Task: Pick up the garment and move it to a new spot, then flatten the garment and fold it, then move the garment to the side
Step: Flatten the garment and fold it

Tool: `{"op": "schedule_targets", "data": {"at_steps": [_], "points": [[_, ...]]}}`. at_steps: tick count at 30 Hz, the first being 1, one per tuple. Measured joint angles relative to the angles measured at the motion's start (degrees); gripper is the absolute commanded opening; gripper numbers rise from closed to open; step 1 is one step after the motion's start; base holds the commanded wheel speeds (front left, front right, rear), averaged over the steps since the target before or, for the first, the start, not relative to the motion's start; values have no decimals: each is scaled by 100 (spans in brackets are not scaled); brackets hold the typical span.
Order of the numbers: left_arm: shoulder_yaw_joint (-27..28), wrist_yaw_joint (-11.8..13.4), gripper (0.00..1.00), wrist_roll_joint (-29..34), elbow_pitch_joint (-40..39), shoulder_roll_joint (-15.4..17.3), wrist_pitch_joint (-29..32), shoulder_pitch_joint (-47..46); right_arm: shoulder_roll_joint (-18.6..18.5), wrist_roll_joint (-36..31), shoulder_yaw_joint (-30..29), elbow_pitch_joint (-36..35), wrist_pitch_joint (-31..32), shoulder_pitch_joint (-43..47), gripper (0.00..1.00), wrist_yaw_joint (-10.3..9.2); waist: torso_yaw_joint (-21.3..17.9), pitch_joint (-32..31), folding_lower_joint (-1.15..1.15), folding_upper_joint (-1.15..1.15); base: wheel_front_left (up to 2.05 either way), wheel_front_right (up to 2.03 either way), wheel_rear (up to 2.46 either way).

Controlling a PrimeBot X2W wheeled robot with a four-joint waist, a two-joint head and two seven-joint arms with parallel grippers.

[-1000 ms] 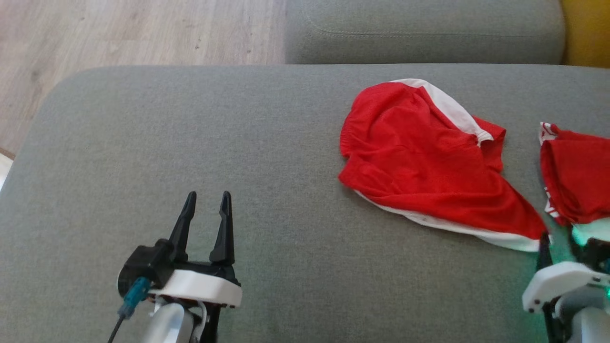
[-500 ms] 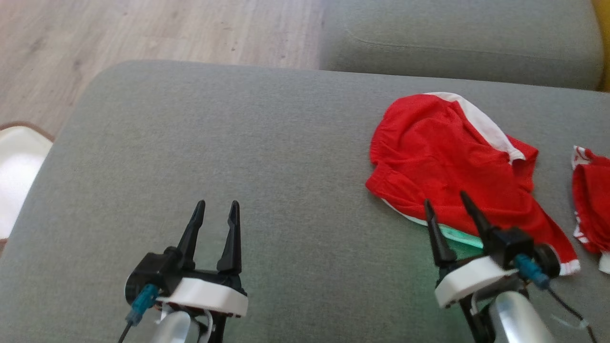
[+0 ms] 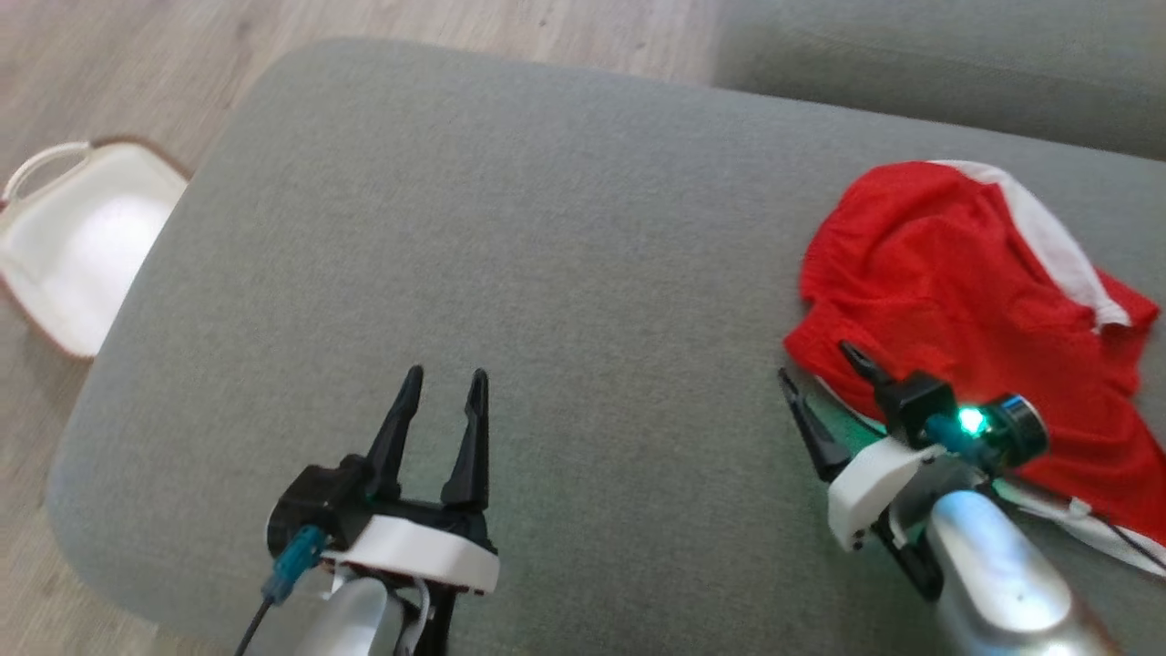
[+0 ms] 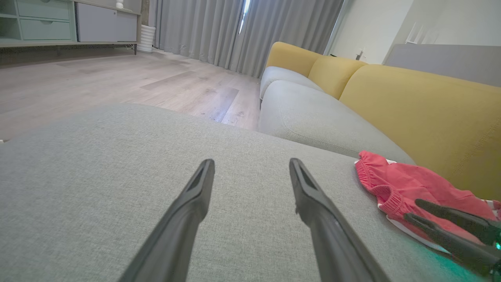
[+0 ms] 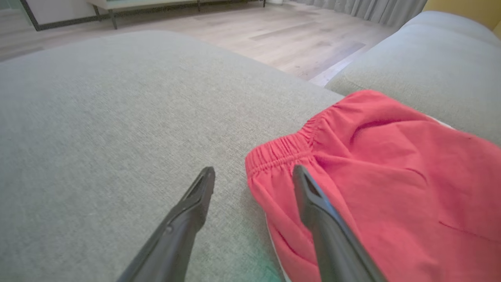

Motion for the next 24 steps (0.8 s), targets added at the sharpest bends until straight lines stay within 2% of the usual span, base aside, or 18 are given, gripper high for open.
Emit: {"op": "schedule_targets", "data": {"at_steps": [7, 10, 14, 19, 20, 21, 22, 24], "points": [[-69, 43, 100, -51, -2, -1, 0, -104, -127, 151, 91, 826, 58, -467, 100, 0, 263, 227, 0, 0, 0, 0, 0], [-102, 48, 100, -51, -1, -1, 0, -104, -149, 287, -60, 1182, 15, -689, 100, 0, 333, 283, 0, 0, 0, 0, 0], [-147, 79, 100, -51, 1, -1, 0, -112, -90, 753, -382, 1555, -87, -923, 100, 0, 360, 307, 0, 0, 0, 0, 0], [-164, 92, 100, -52, 11, -1, 0, -140, 1, 1268, -304, 1848, -88, -1063, 100, 0, 311, 297, 0, 0, 0, 0, 0], [-167, 92, 100, -52, 12, -1, 0, -149, 10, 1372, -253, 1874, -88, -1084, 78, 0, 296, 294, -1, 0, 0, 0, 0], [-168, 92, 100, -52, 18, -1, 0, -164, 26, 1493, -197, 1890, -88, -1098, 28, 0, 279, 292, 0, 0, 0, 0, 0], [-169, 92, 100, -52, 24, -1, 0, -184, 45, 1611, -119, 1891, -89, -1105, 0, 0, 263, 288, 0, 0, 0, 0, 0], [-169, 92, 100, -52, 25, -1, 0, -213, 91, 1873, 124, 1860, -127, -1112, 0, 0, 232, 278, 0, 0, 0, 0, 0]]}}
